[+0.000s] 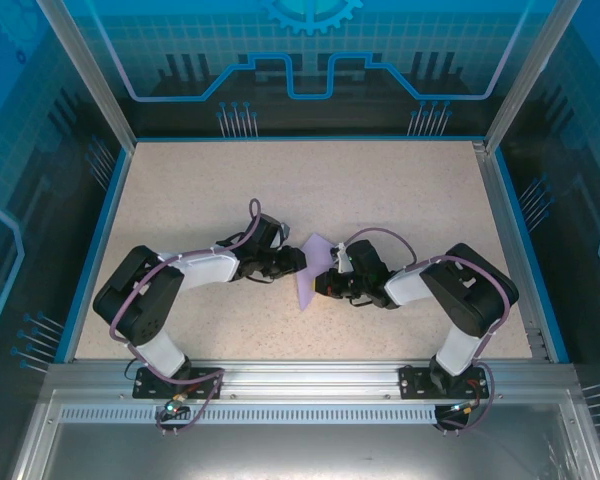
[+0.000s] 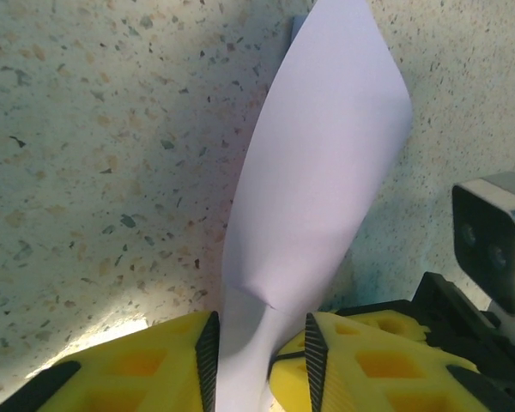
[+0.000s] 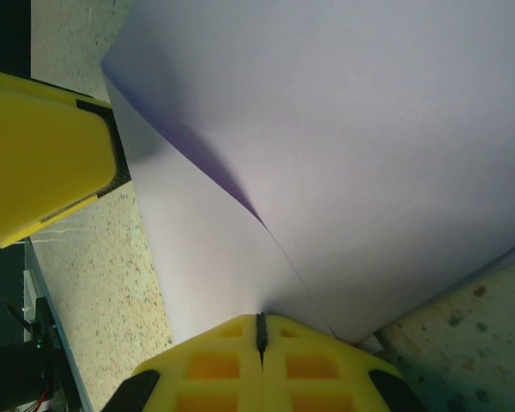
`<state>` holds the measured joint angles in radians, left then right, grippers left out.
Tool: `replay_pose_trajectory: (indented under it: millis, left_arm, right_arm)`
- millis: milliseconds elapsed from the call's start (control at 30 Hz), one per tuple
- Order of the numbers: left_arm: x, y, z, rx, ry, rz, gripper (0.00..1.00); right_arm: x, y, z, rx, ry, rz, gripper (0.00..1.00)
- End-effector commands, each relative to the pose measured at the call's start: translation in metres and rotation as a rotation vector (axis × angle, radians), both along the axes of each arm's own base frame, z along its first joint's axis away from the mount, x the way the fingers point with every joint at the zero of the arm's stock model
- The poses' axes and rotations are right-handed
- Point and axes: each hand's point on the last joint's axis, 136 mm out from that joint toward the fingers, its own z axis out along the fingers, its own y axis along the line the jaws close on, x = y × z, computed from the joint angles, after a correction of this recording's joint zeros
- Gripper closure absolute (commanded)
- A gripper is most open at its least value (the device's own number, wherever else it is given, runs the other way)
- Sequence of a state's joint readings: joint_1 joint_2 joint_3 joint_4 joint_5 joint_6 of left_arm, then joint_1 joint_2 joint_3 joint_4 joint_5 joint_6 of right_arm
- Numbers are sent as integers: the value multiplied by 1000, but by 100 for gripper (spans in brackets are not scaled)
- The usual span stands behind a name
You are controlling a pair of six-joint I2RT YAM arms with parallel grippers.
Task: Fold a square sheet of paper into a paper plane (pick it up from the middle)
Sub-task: Fold the wing for the fifth time at the center of the table.
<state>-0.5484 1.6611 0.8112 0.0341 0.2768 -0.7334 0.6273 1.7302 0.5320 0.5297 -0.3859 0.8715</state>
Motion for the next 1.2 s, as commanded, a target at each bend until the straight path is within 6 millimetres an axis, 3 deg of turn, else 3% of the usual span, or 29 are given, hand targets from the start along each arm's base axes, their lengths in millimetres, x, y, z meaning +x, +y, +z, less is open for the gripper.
replay_pose_trajectory:
  millis: [0, 300, 567, 767, 1167]
  left_arm:
    - [-4, 1, 3, 36, -24, -39, 67]
    - [-10, 4, -6, 119, -21, -74, 78]
    - [-7, 15, -15, 251, 0, -66, 87]
    - [-8, 5, -14, 278, -10, -114, 88]
    - [-9, -13, -3, 240, -14, -161, 89]
  right_arm:
    - [-22, -40, -50, -199, 135, -50, 100]
    - [-22, -42, -48, -202, 135, -55, 100]
    - [-17, -38, -34, -190, 110, -49, 100]
    - [-10, -35, -24, -185, 77, -45, 100]
    - [-14, -39, -33, -231, 109, -32, 100]
